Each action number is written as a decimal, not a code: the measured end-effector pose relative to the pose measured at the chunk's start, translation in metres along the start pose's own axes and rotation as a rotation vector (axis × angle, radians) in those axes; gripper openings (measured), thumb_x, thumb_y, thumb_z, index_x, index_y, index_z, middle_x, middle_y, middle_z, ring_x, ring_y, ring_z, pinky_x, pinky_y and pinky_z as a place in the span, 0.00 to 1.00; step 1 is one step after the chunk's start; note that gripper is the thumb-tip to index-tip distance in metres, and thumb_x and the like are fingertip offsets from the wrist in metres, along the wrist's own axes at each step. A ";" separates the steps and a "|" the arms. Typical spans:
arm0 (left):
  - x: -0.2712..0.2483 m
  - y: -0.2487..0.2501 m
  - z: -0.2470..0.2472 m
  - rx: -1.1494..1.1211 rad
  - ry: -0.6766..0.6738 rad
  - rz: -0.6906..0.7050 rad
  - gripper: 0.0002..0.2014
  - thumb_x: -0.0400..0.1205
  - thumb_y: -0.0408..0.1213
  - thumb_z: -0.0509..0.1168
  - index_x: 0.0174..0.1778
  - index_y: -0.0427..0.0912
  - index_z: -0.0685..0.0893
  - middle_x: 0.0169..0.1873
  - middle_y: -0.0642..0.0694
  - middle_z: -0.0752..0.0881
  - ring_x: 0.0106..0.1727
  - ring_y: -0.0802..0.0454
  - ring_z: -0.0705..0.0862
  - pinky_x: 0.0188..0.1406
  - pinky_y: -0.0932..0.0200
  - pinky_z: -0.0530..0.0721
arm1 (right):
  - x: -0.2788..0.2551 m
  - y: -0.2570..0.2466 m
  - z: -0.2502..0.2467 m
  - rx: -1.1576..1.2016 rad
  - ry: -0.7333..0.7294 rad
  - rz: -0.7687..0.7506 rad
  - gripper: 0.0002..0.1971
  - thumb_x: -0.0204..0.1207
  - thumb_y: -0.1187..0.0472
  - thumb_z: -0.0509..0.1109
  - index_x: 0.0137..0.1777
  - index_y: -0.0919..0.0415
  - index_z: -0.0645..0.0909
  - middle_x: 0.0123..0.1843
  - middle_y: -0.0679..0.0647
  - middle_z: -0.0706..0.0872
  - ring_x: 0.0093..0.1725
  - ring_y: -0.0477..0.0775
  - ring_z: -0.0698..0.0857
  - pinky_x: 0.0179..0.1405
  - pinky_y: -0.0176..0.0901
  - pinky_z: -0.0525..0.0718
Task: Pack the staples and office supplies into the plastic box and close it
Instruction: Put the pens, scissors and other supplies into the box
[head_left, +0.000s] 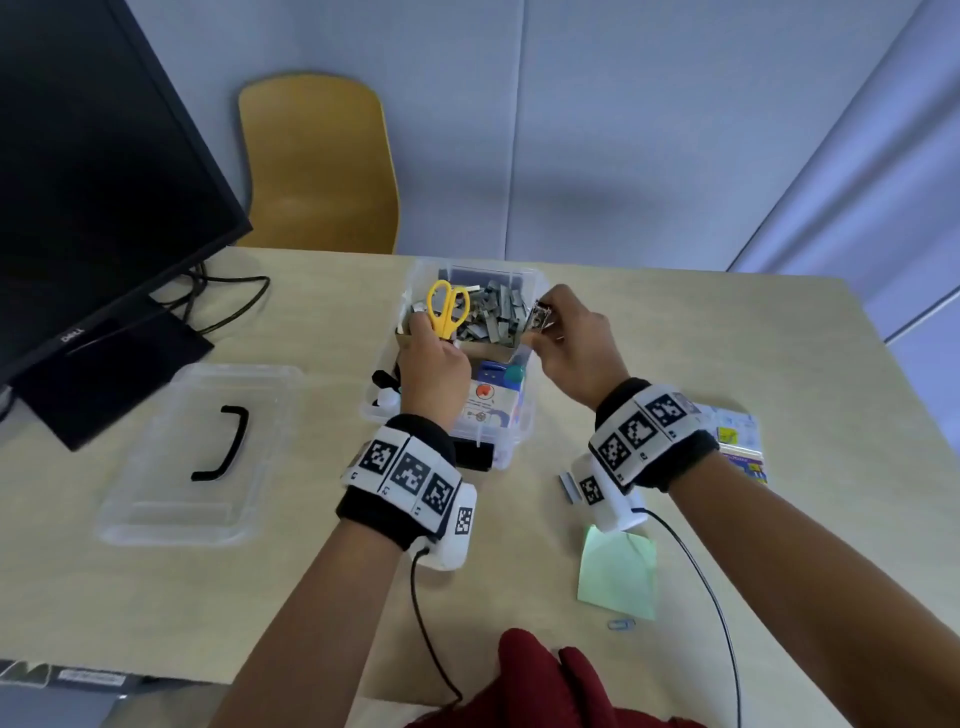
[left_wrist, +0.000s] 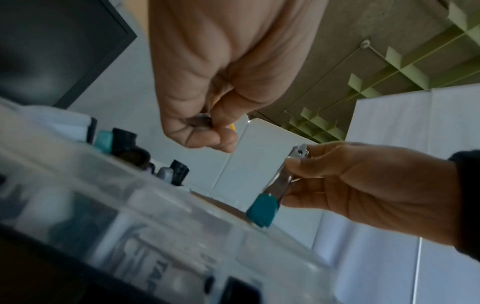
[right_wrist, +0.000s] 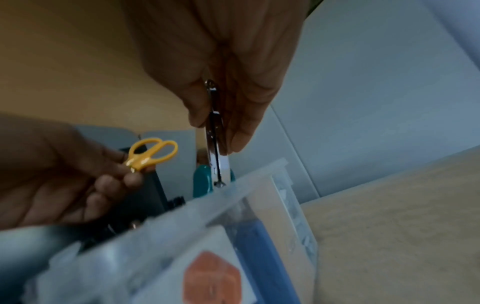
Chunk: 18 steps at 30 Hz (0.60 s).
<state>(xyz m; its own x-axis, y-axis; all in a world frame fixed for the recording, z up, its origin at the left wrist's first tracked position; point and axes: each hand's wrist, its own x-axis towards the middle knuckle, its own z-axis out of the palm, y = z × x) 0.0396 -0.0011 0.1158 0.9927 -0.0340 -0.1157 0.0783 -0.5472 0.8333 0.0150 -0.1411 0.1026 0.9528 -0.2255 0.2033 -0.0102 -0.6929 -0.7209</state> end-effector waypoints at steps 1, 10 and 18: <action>0.002 -0.001 0.001 -0.002 -0.003 0.000 0.18 0.83 0.25 0.50 0.70 0.34 0.68 0.54 0.32 0.79 0.43 0.44 0.72 0.40 0.58 0.68 | 0.000 0.001 0.003 -0.033 -0.026 -0.026 0.12 0.75 0.69 0.68 0.55 0.73 0.72 0.43 0.62 0.85 0.41 0.62 0.83 0.38 0.41 0.73; 0.017 -0.012 0.013 -0.023 -0.094 -0.030 0.11 0.82 0.23 0.51 0.58 0.33 0.68 0.51 0.31 0.80 0.52 0.36 0.80 0.41 0.52 0.75 | 0.000 0.002 0.018 -0.284 -0.172 -0.170 0.12 0.74 0.70 0.65 0.56 0.72 0.71 0.47 0.67 0.82 0.43 0.71 0.82 0.42 0.55 0.80; 0.021 -0.013 0.017 0.062 -0.157 -0.026 0.19 0.82 0.25 0.56 0.69 0.28 0.66 0.58 0.29 0.80 0.57 0.33 0.81 0.48 0.55 0.77 | 0.000 0.004 0.019 -0.311 -0.160 -0.177 0.12 0.75 0.70 0.64 0.57 0.74 0.72 0.48 0.67 0.81 0.44 0.71 0.81 0.41 0.52 0.77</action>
<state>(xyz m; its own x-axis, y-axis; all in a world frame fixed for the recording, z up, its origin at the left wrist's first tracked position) 0.0577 -0.0089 0.0939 0.9635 -0.1468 -0.2238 0.0932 -0.5997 0.7947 0.0204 -0.1313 0.0871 0.9831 0.0090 0.1827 0.0906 -0.8915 -0.4439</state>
